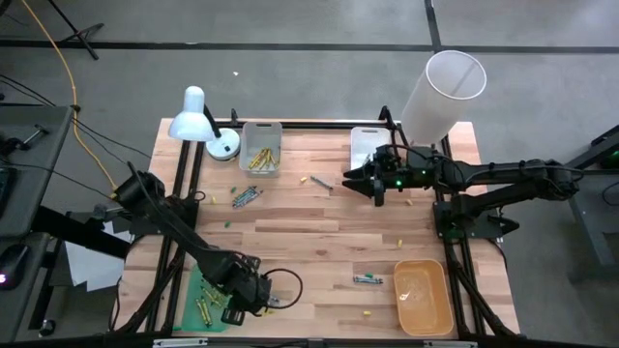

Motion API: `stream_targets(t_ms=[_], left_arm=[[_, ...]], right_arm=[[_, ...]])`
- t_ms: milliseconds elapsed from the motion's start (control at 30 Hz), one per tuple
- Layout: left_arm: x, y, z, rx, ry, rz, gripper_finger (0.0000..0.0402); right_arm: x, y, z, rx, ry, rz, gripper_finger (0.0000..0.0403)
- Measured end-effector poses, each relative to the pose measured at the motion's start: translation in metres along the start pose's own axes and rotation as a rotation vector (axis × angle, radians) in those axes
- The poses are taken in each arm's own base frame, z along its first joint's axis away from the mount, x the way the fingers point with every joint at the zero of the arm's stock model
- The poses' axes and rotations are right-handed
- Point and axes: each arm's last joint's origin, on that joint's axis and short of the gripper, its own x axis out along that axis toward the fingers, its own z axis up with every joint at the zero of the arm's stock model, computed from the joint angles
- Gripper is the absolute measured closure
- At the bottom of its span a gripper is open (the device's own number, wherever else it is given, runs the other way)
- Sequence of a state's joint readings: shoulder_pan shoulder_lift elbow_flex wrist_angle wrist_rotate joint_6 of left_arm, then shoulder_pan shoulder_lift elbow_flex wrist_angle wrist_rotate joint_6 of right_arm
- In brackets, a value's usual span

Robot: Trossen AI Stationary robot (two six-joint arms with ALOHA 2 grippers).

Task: Sort crayons
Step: Put the gray crayon into the white bin

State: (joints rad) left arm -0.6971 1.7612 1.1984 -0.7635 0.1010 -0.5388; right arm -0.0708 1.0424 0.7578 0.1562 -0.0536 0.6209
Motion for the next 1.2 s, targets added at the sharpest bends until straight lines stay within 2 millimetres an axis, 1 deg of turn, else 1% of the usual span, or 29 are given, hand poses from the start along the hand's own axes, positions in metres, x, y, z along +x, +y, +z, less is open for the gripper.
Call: stream_targets(t_ms=[100, 200, 433, 600, 867, 1200], left_arm=[[0.004, 0.0, 0.0, -0.062, 0.01, 0.004, 0.0232], [0.008, -0.001, 0.0, -0.086, 0.016, 0.011, 0.0232], [0.01, -0.01, -0.005, -0.052, -0.003, 0.043, 0.0232], [0.01, -0.018, -0.009, -0.018, -0.049, 0.096, 0.0232], [0.01, -0.017, -0.008, 0.029, -0.082, 0.151, 0.0232], [0.011, -0.018, -0.009, 0.036, -0.097, 0.19, 0.0232]], right_arm=[[0.0, 0.0, 0.0, 0.0, 0.001, -0.001, 0.0206], [0.0, 0.0, -0.001, 0.0, 0.007, -0.005, 0.0206], [0.0, -0.004, -0.006, -0.051, 0.06, -0.036, 0.0206], [0.0, -0.005, -0.008, -0.059, 0.084, -0.052, 0.0206], [-0.001, -0.006, -0.009, -0.073, 0.098, -0.06, 0.0206], [-0.001, -0.006, -0.009, -0.096, 0.099, -0.06, 0.0206]])
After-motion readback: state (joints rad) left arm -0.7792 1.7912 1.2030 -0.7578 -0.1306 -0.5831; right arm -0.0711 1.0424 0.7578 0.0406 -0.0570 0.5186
